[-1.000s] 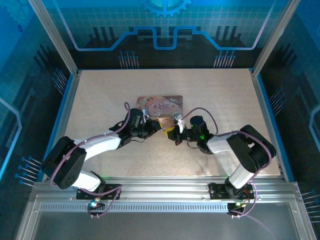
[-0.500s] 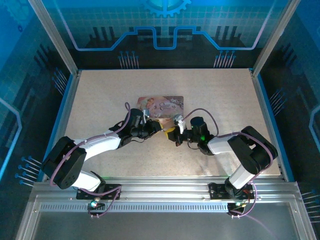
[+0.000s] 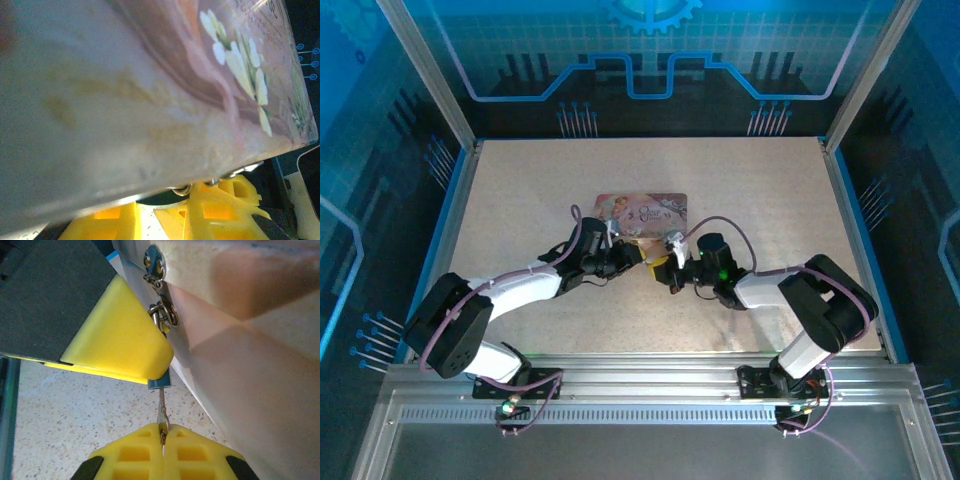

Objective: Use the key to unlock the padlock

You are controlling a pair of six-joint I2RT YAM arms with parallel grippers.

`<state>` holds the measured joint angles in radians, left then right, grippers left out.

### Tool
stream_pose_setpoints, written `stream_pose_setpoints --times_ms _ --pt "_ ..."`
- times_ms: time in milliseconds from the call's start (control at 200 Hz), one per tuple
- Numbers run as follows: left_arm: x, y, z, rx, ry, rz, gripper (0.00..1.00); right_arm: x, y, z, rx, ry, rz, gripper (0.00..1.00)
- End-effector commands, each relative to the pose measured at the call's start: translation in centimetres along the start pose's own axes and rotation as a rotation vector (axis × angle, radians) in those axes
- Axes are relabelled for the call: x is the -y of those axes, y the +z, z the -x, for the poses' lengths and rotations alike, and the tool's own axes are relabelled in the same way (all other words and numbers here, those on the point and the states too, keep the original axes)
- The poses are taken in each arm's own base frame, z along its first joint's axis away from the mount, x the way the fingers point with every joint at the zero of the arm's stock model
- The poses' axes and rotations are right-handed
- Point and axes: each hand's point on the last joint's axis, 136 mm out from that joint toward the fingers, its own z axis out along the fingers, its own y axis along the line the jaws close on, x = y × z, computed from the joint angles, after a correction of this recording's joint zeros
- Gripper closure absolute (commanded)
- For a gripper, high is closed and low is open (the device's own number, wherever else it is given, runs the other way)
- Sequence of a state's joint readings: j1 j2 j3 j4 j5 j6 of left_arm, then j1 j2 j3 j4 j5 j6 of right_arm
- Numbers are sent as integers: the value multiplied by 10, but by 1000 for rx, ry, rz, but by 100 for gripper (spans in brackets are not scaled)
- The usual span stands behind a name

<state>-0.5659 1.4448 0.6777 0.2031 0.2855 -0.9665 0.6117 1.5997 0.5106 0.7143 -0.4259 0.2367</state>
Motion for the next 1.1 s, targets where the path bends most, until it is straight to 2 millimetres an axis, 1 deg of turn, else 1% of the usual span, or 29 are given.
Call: stream_pose_setpoints --times_ms 0,105,235,485,610,685,745,840,950,1025,1095 --pt "27 0 -32 -143 46 -117 92 -34 3 56 152 -191 88 99" --pt "32 -4 -33 -149 43 -128 92 -23 3 59 156 -203 56 99" --pt "39 -5 -35 -167 37 -153 92 -17 4 61 155 -227 30 99" --pt "43 -7 -36 -180 26 -161 92 -2 2 62 165 -268 -32 99" --pt "45 -7 -35 -182 32 -155 92 -8 3 66 168 -271 1 99" --pt "42 -5 -35 -182 36 -143 92 -13 3 71 184 -265 25 99" --pt "38 -3 -36 -181 36 -131 92 -16 2 79 208 -257 41 99" --pt "31 0 -37 -184 34 -113 92 -27 0 95 249 -254 84 99" --pt "26 5 -39 -189 31 -102 92 -36 1 108 270 -268 104 99" --pt "26 8 -41 -197 29 -104 92 -36 5 111 265 -289 87 99" --pt "28 9 -43 -205 27 -110 92 -30 8 112 261 -311 44 99"
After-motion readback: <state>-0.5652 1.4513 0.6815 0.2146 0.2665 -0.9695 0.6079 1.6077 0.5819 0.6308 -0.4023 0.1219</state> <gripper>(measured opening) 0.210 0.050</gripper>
